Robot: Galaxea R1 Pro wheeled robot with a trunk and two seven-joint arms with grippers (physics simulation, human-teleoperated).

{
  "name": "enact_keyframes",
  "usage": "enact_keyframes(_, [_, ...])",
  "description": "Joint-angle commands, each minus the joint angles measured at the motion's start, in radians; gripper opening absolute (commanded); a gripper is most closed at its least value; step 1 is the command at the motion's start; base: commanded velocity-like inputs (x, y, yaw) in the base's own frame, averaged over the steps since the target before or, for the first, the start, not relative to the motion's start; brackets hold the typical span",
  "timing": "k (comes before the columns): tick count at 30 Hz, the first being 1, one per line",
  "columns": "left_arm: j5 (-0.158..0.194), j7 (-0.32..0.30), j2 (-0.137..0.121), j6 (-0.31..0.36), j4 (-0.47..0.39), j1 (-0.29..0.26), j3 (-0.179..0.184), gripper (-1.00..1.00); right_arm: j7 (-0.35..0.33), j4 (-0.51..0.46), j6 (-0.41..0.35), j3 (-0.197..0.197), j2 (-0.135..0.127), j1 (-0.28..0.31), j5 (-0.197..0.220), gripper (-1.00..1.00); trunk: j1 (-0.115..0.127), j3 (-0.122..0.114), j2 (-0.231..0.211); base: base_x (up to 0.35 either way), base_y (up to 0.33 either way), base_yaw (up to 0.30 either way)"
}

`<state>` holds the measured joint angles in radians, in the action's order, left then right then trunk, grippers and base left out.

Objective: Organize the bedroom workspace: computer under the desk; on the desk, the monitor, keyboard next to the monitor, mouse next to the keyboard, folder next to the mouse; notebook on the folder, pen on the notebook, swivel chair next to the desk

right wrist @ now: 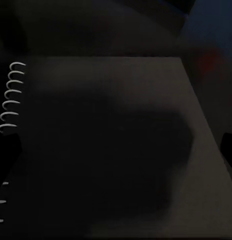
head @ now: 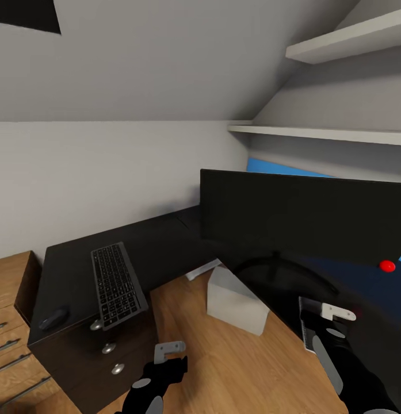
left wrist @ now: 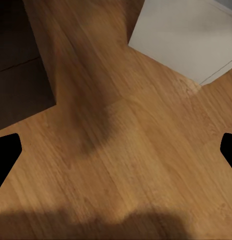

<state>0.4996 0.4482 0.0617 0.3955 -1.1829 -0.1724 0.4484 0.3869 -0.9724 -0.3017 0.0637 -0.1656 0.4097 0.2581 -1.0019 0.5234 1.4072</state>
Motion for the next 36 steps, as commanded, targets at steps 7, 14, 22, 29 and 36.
enact_keyframes(7, [0.010, 0.009, 0.000, 0.002, -0.001, -0.001, 0.003, 1.00, 0.004, 0.018, -0.002, -0.002, 0.000, 0.000, 0.024, 1.00, 0.000, 0.001, 0.001, -0.011, 0.012, 0.000])
enact_keyframes(14, [0.010, 0.009, 0.000, 0.002, -0.001, -0.001, 0.002, 1.00, 0.004, 0.018, -0.002, -0.002, 0.000, 0.000, 0.024, 1.00, 0.000, 0.001, 0.001, -0.036, 0.022, 0.000])
enact_keyframes(22, [0.011, 0.009, 0.000, 0.002, -0.001, -0.001, 0.003, 1.00, 0.004, 0.018, -0.002, -0.002, 0.000, 0.000, 0.024, 1.00, 0.000, 0.001, 0.001, -0.107, 0.064, 0.000])
enact_keyframes(29, [0.011, 0.009, 0.000, 0.002, -0.001, -0.001, 0.003, 1.00, 0.004, 0.018, -0.002, -0.002, 0.000, 0.000, 0.024, 1.00, 0.000, 0.001, 0.001, -0.021, 0.011, 0.000])
enact_keyframes(36, [0.011, 0.009, 0.000, 0.002, -0.001, -0.001, 0.003, 1.00, 0.004, 0.018, -0.002, -0.002, 0.000, 0.000, 0.024, 1.00, 0.000, 0.001, 0.001, -0.001, 0.001, 0.000])
